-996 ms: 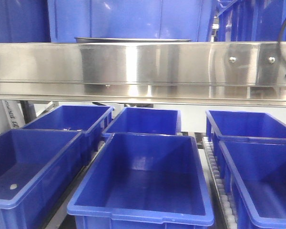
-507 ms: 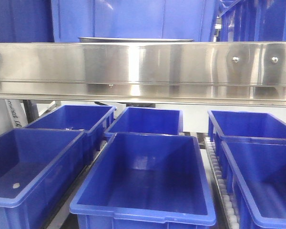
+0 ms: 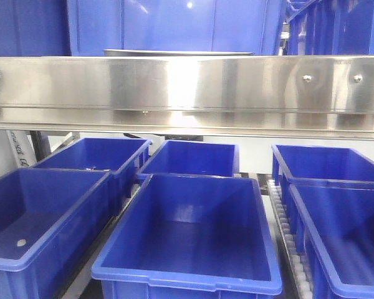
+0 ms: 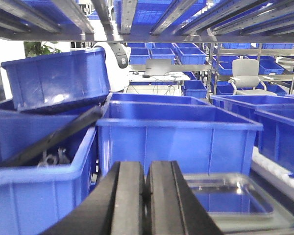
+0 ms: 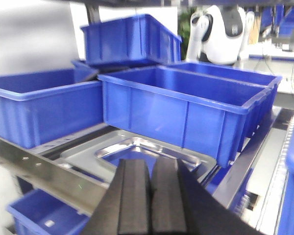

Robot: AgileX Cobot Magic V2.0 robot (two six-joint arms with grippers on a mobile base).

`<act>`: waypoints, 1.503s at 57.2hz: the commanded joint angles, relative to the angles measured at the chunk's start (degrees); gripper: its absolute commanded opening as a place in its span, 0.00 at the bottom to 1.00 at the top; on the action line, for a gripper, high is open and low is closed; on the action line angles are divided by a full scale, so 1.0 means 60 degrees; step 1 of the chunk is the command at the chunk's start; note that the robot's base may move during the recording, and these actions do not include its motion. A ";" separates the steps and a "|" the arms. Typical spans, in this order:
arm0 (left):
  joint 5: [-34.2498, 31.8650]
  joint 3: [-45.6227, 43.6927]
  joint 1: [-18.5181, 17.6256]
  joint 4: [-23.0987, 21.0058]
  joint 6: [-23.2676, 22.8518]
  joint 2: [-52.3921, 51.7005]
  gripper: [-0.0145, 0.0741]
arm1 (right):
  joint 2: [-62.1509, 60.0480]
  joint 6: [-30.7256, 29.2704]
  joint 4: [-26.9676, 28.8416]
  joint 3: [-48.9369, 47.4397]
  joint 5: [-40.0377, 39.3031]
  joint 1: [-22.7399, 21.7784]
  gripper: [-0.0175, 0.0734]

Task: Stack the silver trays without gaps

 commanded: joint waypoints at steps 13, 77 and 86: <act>0.0353 0.1289 0.0036 -0.0637 -0.0094 -0.1427 0.15 | -0.3347 -0.0081 0.0377 0.1467 -0.0064 0.0007 0.10; 0.0392 0.1374 0.0036 -0.0637 -0.0094 -0.1519 0.15 | -0.4074 -0.0081 -0.0446 0.1815 -0.0178 -0.0694 0.10; 0.0392 0.1374 0.0036 -0.0637 -0.0094 -0.1519 0.15 | -0.4074 -0.0081 -0.0744 0.2348 -0.1195 -0.2340 0.10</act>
